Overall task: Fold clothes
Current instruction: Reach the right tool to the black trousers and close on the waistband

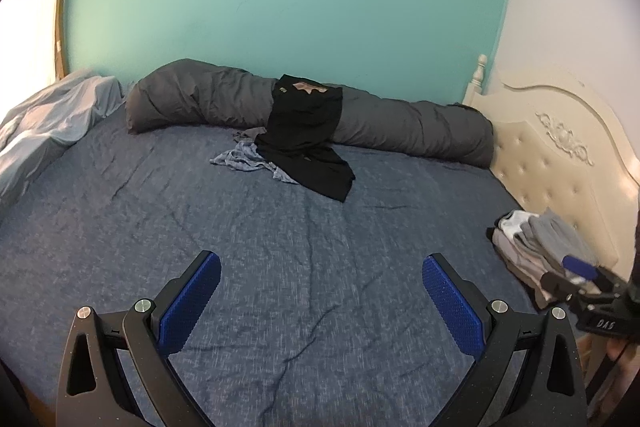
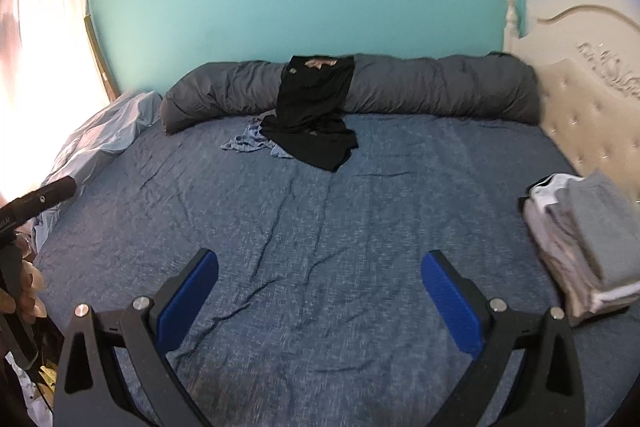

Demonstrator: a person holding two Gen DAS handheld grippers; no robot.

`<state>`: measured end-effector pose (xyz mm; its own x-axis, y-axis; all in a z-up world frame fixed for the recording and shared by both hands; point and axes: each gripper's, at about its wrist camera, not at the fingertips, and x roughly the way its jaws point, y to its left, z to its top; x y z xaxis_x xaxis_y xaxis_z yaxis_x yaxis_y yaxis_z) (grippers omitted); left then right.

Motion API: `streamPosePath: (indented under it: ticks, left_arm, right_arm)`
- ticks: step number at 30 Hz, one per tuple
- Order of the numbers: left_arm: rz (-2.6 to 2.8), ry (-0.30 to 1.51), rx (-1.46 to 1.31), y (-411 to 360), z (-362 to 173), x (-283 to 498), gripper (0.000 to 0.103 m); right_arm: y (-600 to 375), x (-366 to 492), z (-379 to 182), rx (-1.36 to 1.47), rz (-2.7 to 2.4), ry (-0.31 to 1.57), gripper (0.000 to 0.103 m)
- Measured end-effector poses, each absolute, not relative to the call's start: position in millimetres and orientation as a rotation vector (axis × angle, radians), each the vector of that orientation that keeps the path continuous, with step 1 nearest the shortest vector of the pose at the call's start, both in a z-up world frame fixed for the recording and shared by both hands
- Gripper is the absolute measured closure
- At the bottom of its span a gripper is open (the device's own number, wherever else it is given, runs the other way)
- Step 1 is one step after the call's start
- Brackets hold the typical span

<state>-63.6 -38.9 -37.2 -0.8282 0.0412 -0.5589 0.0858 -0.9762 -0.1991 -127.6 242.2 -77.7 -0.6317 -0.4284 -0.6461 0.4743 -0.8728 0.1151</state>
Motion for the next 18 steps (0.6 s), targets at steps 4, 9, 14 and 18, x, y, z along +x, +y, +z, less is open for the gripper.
streamPosePath:
  ticks: [4, 9, 14, 18]
  left_arm:
    - [-2.935, 0.375, 0.948, -50.9, -62.0, -98.1, 0.0]
    - [-2.895, 0.441, 1.003, -68.4, -98.9, -146.7, 0.0]
    - [-2.843, 0.464, 1.038, -87.4, -143.9, -204.1, 0.0]
    - [-2.799, 0.493, 1.059, -104.1, -178.9, -251.8, 0.0]
  right_arm:
    - [223.9, -170.9, -106.2, 0.978, -2.411, 0.107, 0.001]
    - [194.5, -237.2, -146.5, 1.02, -2.345, 0.134, 0.001]
    - [166.3, -317.3, -186.4, 1.053, -2.297, 0.141, 0.001]
    - [146.5, -382.8, -217.0, 1.072, -2.25, 0.137, 0.001]
